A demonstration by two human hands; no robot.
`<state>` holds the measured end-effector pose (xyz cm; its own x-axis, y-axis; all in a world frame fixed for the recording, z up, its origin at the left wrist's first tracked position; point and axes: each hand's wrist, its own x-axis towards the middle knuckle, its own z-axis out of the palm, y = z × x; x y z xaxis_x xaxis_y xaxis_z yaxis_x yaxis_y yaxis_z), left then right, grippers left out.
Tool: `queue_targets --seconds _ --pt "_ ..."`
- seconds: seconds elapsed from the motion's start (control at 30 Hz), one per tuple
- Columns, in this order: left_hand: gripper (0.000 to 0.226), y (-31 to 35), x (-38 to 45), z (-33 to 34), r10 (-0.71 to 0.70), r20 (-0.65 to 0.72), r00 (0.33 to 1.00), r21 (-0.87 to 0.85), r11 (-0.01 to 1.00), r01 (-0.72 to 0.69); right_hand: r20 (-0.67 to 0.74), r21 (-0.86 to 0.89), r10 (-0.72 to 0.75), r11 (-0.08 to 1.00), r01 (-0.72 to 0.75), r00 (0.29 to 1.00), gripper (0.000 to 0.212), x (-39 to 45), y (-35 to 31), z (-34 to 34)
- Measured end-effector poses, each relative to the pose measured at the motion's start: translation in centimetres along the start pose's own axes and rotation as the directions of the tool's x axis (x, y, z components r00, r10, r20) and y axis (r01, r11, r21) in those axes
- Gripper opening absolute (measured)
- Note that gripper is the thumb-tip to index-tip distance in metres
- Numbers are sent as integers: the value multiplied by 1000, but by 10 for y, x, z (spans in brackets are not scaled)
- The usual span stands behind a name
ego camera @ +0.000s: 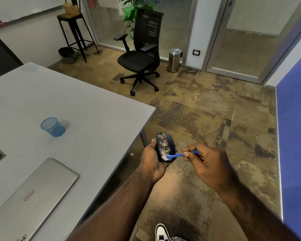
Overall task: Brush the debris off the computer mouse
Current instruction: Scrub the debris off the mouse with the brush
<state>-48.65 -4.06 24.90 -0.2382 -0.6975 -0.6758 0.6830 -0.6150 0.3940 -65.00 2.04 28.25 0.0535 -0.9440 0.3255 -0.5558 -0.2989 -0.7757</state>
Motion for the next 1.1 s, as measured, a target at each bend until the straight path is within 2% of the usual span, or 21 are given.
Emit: queue_targets --seconds 0.2,0.3,0.37,0.43,0.53,0.63,0.73,0.83,0.9,1.0,1.1 --pt "56 0 1 2 -8 6 1000 -61 998 9 -197 -188 69 976 -107 978 12 14 14 -2" --pt "57 1 1 0 -19 8 1000 -59 998 19 -267 -183 109 970 -161 958 12 20 21 -9" --pt "56 0 1 0 -13 3 1000 -61 998 13 -266 -103 99 986 -130 959 13 18 18 -10" --pt "54 0 1 1 0 -13 1000 -56 998 -1 -206 -13 76 997 -80 976 13 14 13 -7" --pt "55 -1 3 2 8 -35 999 -28 1000 -9 -136 -58 40 997 -49 990 11 9 13 3" --pt "55 -1 -1 3 -14 -20 1000 -55 998 13 -225 -148 95 980 -130 970 12 13 21 2" --pt "56 0 -2 3 -17 -11 1000 -54 998 17 -284 -88 121 984 -152 951 14 17 23 -5" --pt "55 0 0 3 1 -29 1000 -40 999 -2 -205 -28 67 997 -74 977 11 12 18 -3" --pt "55 0 1 3 6 -38 999 -30 1000 -7 -154 -56 59 996 -69 986 11 8 16 1" --pt "53 0 -1 4 -5 -26 1000 -53 999 4 -213 -116 119 982 -146 970 15 12 18 -1" --pt "53 1 -1 4 2 -19 1000 -52 999 -3 -241 -52 115 990 -131 964 15 16 10 -6"
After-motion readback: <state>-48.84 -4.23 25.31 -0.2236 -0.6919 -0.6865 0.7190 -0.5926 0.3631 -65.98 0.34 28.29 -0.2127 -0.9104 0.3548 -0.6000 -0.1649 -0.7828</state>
